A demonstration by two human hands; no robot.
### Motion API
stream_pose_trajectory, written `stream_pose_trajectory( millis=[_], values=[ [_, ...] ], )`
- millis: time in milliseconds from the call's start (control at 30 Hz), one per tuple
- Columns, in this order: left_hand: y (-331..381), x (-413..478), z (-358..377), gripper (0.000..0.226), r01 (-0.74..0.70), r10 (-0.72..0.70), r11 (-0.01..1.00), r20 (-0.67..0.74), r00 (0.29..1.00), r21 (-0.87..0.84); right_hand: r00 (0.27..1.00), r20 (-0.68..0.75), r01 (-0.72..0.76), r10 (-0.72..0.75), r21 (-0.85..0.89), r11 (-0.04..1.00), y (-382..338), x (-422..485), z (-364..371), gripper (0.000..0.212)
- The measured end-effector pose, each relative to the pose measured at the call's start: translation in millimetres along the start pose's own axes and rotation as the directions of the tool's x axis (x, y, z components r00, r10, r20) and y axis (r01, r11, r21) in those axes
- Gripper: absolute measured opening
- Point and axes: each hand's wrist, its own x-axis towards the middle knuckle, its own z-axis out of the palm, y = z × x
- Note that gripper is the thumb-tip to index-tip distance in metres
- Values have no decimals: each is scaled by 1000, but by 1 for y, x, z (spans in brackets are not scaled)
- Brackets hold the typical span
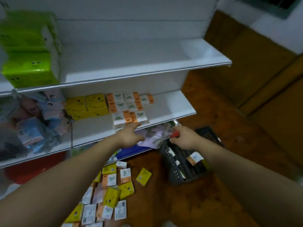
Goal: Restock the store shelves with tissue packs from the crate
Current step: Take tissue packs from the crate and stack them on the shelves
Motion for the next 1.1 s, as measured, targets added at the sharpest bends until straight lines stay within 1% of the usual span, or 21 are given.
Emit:
stream_pose_trajectory(
  millis=[67, 167, 300, 433, 500, 567, 667, 767, 900, 967, 1100],
  values=[
    [34, -6, 14, 70, -51, 49, 997, 46, 998, 55, 996, -48, -77, 77, 0, 997, 35, -31, -13, 50],
    [90, -9, 33, 68, -124, 111, 982, 99, 989, 141, 977, -58, -204, 205, 11, 979, 84, -69, -33, 65],
    [175, -2, 77, 65, -200, 181, 968, 135, 974, 149, 952, -112, -282, 285, 36, 959, 155, -120, -58, 67],
    [248, 6, 136, 68, -253, 229, 958, 166, 959, 137, 939, -117, -321, 324, 44, 946, 226, -166, -82, 64],
    [274, 12, 163, 69, -255, 227, 956, 188, 956, 144, 938, -112, -329, 328, 13, 944, 258, -181, -93, 63],
    [296, 18, 189, 69, -249, 219, 960, 211, 952, 125, 933, -95, -348, 346, 1, 938, 288, -191, -105, 66],
    [313, 27, 211, 65, -209, 177, 973, 257, 950, 100, 923, -69, -377, 378, 33, 926, 319, -189, -118, 69],
    [315, 48, 220, 60, -180, 147, 979, 267, 952, 100, 930, -68, -361, 362, 26, 932, 335, -166, -128, 68],
    [305, 100, 224, 60, -119, 92, 990, 283, 955, 78, 939, -41, -340, 341, 21, 940, 343, -120, -134, 58],
    [301, 137, 227, 63, -90, 60, 993, 315, 947, 82, 944, -19, -329, 330, 42, 944, 352, -93, -135, 55],
    [294, 199, 241, 71, -39, 2, 995, 370, 929, 90, 926, 72, -374, 370, 54, 926, 379, -46, -133, 64]
  ],
)
